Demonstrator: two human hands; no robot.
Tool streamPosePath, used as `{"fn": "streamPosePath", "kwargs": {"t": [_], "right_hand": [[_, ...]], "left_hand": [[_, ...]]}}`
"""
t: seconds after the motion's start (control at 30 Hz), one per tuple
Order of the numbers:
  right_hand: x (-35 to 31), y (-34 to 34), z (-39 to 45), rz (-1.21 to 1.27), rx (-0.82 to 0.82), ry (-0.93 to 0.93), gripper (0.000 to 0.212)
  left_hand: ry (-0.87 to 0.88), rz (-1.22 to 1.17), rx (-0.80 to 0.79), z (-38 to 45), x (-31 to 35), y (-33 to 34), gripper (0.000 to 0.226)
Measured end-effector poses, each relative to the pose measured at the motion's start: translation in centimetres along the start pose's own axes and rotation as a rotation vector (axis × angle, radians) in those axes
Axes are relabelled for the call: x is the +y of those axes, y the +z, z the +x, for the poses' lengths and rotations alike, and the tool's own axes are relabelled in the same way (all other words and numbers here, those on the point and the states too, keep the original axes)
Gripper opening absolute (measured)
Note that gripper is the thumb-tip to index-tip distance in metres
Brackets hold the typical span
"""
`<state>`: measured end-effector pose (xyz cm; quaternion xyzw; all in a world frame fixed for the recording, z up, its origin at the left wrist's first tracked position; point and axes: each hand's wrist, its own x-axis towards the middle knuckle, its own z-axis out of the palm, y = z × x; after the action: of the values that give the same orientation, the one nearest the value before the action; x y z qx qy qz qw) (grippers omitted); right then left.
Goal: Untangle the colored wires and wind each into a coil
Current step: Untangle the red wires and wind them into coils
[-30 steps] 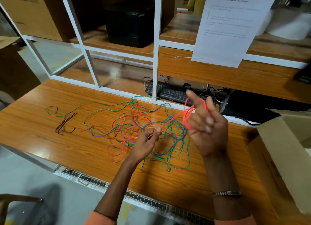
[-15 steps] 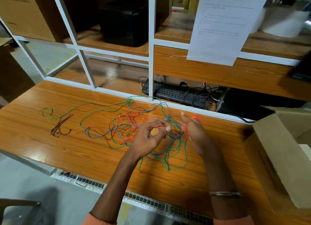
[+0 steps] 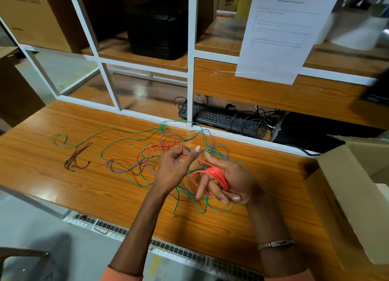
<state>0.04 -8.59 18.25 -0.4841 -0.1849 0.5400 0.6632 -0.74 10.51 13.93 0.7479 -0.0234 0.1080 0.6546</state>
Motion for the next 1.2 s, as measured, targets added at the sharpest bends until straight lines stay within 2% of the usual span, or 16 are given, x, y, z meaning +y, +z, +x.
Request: {"fn": "streamPosePath", "kwargs": {"t": [0.13,0.23,0.33,0.4,0.47,0.53,0.6,0.63,0.77,0.87,0.93,1.0,1.13,1.2], "right_hand": [[0.1,-0.1,-0.5,0.208,-0.039,-0.263,0.067],[-0.6,-0.3,-0.9,0.462,-0.002,-0.533,0.059],[-0.9,-0.8,-1.2,0.56,0.206,-0.712,0.058],[-0.7,-1.3,-1.0,0.621,0.343,-0.793,0.055],[-0.5,-1.8,-0.1,0.66,0.455,-0.838,0.047],[0.0,-2.0,1.0,0.486,0.651,-0.799,0.027],[0.8,-2.1,1.8,0.248,0.814,-0.667,0.015],[1.1,-1.8,2.2,0.13,0.822,-0.564,0.017],[1.6,-0.6,2.5,-0.079,0.729,-0.104,0.055],[1.2,0.6,1.4,-0.361,0.6,0.124,0.088],[1.0,0.7,0.7,-0.345,0.465,0.11,0.098],[0.6,0.6,0.4,-0.281,0.374,0.039,0.096],[0.7,0.7,-0.7,-0.239,0.205,-0.214,0.078],[0.9,0.6,-1.5,-0.092,0.051,-0.425,0.065]], "left_hand": [[-0.153,0.057,0.052,-0.2,-1.3,0.1,0.052],[-0.22,0.096,0.107,-0.7,-1.6,0.2,0.053],[-0.179,0.102,0.117,-0.9,-2.5,0.1,0.052],[-0.133,0.1,0.125,-0.9,-2.6,0.4,0.041],[-0.058,0.106,0.078,-0.9,-1.8,0.9,0.032],[0.074,0.166,-0.031,-1.0,-1.0,1.5,0.03],[0.182,0.205,-0.1,-1.2,-0.4,2.1,0.034],[0.216,0.211,-0.109,-1.2,0.0,2.2,0.036],[0.283,0.276,-0.09,-0.8,0.7,2.2,0.031],[0.243,0.231,-0.064,-0.3,0.5,1.7,0.025],[0.21,0.213,-0.046,-0.3,0.2,1.5,0.03],[0.147,0.155,-0.033,-0.5,0.1,1.7,0.037],[-0.007,0.069,-0.01,-0.3,-1.4,2.2,0.042],[-0.1,0.035,0.023,0.1,-2.7,1.6,0.031]]}}
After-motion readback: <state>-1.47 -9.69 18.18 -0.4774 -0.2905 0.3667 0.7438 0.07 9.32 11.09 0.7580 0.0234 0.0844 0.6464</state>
